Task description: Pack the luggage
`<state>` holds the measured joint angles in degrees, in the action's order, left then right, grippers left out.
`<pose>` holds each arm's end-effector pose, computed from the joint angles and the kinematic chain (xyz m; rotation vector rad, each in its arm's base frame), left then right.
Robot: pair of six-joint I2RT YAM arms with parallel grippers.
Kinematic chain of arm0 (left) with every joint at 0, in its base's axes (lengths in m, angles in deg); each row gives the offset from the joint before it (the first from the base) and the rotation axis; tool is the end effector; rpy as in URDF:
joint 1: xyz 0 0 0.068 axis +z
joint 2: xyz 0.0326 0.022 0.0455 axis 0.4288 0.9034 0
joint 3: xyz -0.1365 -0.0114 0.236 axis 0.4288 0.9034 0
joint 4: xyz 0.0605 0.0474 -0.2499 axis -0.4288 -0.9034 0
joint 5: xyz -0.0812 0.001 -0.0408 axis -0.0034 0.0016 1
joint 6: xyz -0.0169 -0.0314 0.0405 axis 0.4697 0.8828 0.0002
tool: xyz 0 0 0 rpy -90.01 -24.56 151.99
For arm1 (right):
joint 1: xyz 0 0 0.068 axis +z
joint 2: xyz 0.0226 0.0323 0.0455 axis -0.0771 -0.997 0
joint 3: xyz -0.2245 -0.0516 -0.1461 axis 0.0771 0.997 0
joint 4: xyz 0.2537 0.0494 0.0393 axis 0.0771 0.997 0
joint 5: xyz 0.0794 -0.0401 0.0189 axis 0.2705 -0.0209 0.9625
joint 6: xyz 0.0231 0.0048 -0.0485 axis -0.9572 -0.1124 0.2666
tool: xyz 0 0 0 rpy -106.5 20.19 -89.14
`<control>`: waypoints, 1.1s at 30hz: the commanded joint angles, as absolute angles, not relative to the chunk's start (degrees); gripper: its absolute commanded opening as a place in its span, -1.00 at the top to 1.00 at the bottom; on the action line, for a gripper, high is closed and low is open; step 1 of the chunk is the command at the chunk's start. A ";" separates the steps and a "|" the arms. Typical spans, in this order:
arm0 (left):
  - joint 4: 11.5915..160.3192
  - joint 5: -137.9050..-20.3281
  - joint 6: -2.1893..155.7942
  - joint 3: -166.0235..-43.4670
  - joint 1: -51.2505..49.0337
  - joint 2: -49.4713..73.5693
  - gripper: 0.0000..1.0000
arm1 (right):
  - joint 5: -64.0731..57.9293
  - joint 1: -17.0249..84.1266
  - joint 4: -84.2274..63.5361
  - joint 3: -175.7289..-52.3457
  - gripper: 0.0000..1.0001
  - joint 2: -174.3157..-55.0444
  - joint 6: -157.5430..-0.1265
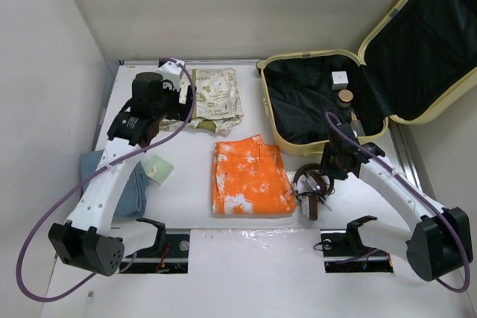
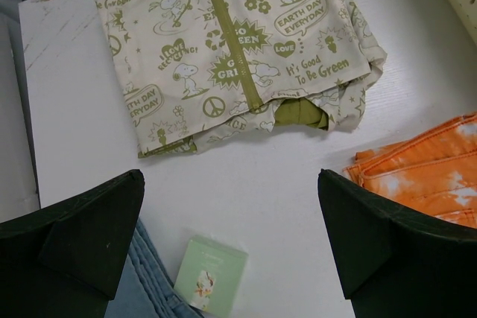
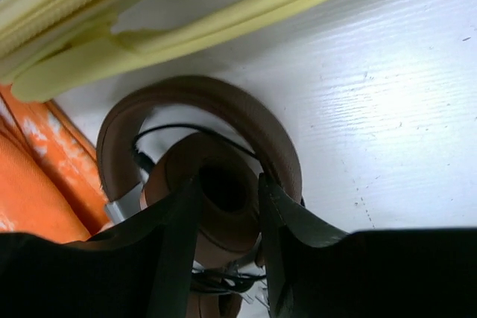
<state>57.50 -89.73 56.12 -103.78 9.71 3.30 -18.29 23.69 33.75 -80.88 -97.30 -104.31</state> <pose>0.2474 -0.0680 0.3945 0.3922 1.9113 -0.0358 0.1882 0.0609 0.2176 0.3448 2.6835 0.0896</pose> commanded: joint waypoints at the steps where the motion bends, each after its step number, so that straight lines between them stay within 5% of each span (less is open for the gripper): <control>1: 59.24 -88.87 56.70 -103.42 9.66 0.37 -1.00 | -22.92 24.38 30.02 -81.38 0.15 -97.58 -107.08; 13: 59.24 -88.87 56.70 -102.36 10.27 -1.83 -1.00 | -32.25 28.07 36.00 -84.29 0.11 -93.89 -111.57; 17: 59.24 -88.35 56.70 -102.89 10.27 -1.83 -1.00 | -31.72 26.23 32.67 -83.14 -0.09 -97.75 -110.96; 26: 59.24 -88.34 56.70 -102.89 10.27 -1.83 -1.00 | -29.96 25.17 28.61 -80.59 -0.13 -105.58 -109.73; 33: 59.24 -88.87 56.70 -102.89 10.27 -1.83 -1.00 | -26.71 24.64 25.53 -79.54 0.43 -108.48 -107.97</control>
<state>57.57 -88.94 56.12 -102.66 9.86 -0.22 -28.23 24.59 29.83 -80.01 -107.92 -108.23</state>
